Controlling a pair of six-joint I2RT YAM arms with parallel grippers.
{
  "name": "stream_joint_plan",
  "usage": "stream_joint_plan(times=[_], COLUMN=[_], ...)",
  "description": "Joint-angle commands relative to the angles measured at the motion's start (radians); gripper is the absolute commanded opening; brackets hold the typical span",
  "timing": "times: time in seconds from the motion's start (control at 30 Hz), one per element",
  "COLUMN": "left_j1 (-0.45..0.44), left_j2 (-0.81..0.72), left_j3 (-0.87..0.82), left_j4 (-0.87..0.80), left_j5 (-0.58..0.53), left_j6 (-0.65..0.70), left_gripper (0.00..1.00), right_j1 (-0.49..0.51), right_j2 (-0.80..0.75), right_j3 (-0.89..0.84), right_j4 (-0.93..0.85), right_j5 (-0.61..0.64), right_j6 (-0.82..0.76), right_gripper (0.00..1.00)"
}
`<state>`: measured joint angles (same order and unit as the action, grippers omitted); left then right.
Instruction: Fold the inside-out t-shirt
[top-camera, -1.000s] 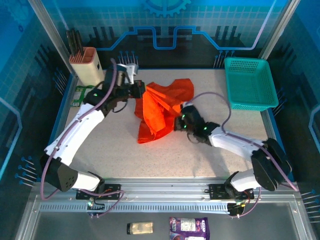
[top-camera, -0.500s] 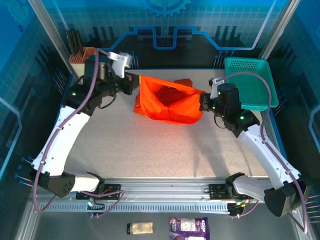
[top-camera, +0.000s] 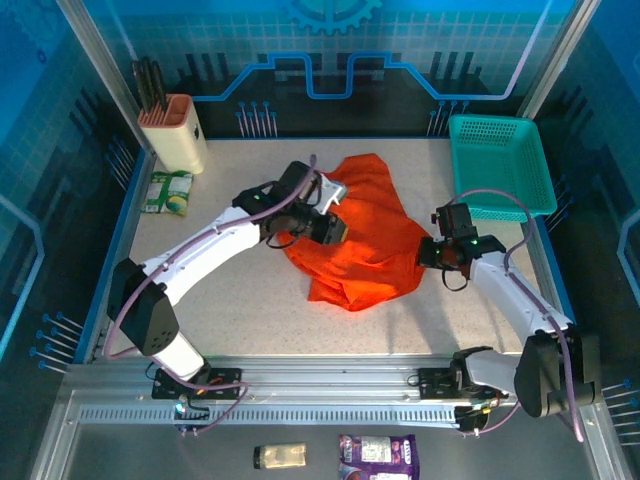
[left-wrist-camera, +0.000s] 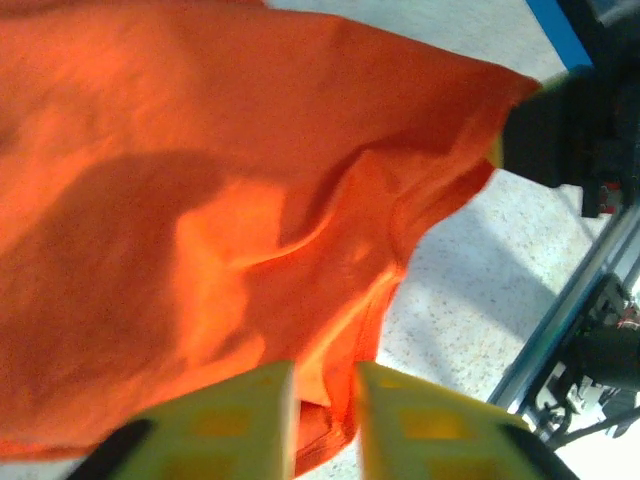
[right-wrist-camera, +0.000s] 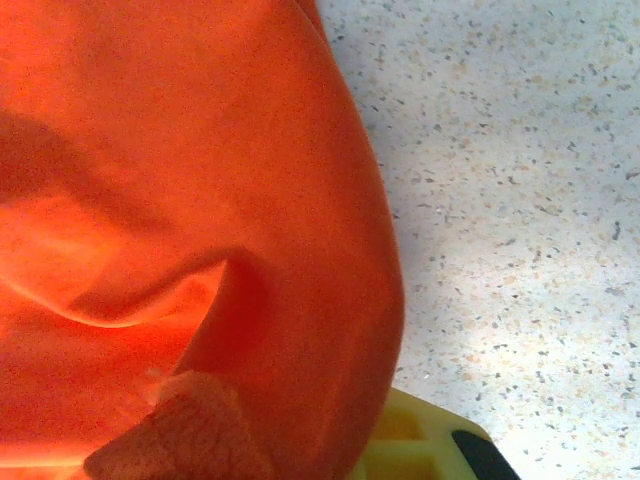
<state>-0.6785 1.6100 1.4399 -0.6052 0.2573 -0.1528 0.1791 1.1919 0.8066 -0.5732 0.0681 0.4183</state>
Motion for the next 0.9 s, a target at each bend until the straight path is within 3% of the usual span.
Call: stream_joint_plan(times=[0.0, 0.3, 0.47, 0.67, 0.87], left_j1=[-0.112, -0.304, -0.341, -0.360, -0.362], left_j2=[0.039, 0.290, 0.386, 0.466, 0.489], left_j3=[0.036, 0.068, 0.088, 0.142, 0.128], left_j4=[0.039, -0.043, -0.024, -0.135, -0.196], left_j5=[-0.029, -0.185, -0.184, -0.198, -0.289], left_j6=[0.131, 0.230, 0.225, 0.305, 0.371], left_gripper=[0.32, 0.39, 0.43, 0.45, 0.46], right_j1=[-0.015, -0.065, -0.082, -0.098, -0.117], right_j2=[-0.022, -0.014, -0.006, -0.017, -0.026], right_j3=[0.015, 0.029, 0.021, 0.015, 0.014], right_j4=[0.006, 0.024, 0.029, 0.022, 0.016], right_j5=[-0.046, -0.112, -0.129, -0.132, -0.137], right_j6=[0.017, 0.041, 0.043, 0.039, 0.034], right_gripper=[0.00, 0.00, 0.00, 0.00, 0.00])
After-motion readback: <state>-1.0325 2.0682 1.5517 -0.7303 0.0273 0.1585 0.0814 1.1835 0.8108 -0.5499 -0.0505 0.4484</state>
